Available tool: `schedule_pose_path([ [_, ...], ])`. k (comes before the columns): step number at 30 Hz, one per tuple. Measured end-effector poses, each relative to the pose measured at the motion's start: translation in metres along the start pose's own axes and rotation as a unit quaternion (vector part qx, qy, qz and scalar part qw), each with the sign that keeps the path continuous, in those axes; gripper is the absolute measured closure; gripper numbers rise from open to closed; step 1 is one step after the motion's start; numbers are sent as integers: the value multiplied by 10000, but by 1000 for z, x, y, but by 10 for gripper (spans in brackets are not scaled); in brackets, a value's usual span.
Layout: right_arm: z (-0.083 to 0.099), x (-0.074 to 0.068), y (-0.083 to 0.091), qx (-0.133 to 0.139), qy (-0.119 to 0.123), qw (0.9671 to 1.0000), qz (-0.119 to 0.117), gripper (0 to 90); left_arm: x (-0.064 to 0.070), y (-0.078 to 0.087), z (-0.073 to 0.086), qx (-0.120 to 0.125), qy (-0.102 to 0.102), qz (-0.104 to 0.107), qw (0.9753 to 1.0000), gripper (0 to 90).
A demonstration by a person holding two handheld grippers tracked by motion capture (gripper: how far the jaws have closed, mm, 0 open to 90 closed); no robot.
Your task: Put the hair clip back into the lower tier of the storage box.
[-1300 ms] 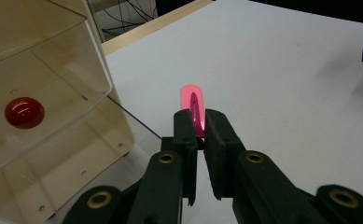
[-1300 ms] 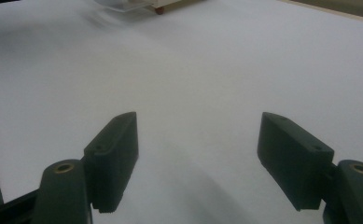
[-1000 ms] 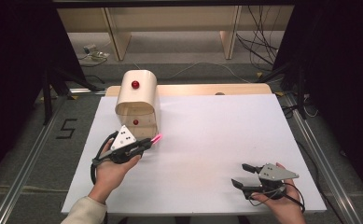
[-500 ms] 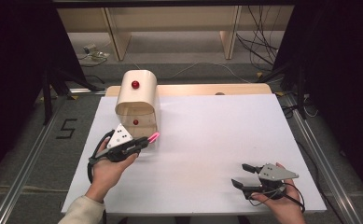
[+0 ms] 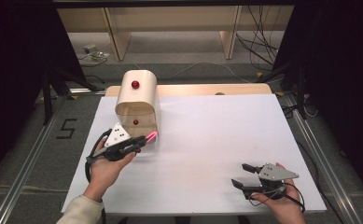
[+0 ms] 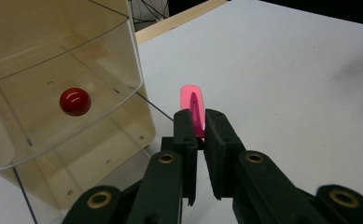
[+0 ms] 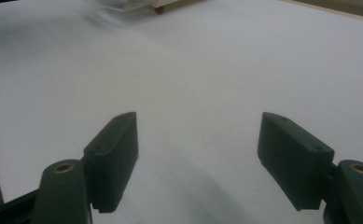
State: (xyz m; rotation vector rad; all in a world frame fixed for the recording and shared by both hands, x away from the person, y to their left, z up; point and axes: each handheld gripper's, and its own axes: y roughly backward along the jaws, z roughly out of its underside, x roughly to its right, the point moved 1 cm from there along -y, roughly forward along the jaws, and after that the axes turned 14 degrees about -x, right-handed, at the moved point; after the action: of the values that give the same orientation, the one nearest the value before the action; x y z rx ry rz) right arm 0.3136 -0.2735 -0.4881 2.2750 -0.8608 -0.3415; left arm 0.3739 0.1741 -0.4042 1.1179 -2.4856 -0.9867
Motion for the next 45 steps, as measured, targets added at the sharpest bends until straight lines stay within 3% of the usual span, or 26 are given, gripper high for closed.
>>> schedule_pose_path([
  [45, 0, 0, 0, -2, 0, 10000, -3, 299, -16, 8, 4, -36, 208, -163, 9996, 832],
])
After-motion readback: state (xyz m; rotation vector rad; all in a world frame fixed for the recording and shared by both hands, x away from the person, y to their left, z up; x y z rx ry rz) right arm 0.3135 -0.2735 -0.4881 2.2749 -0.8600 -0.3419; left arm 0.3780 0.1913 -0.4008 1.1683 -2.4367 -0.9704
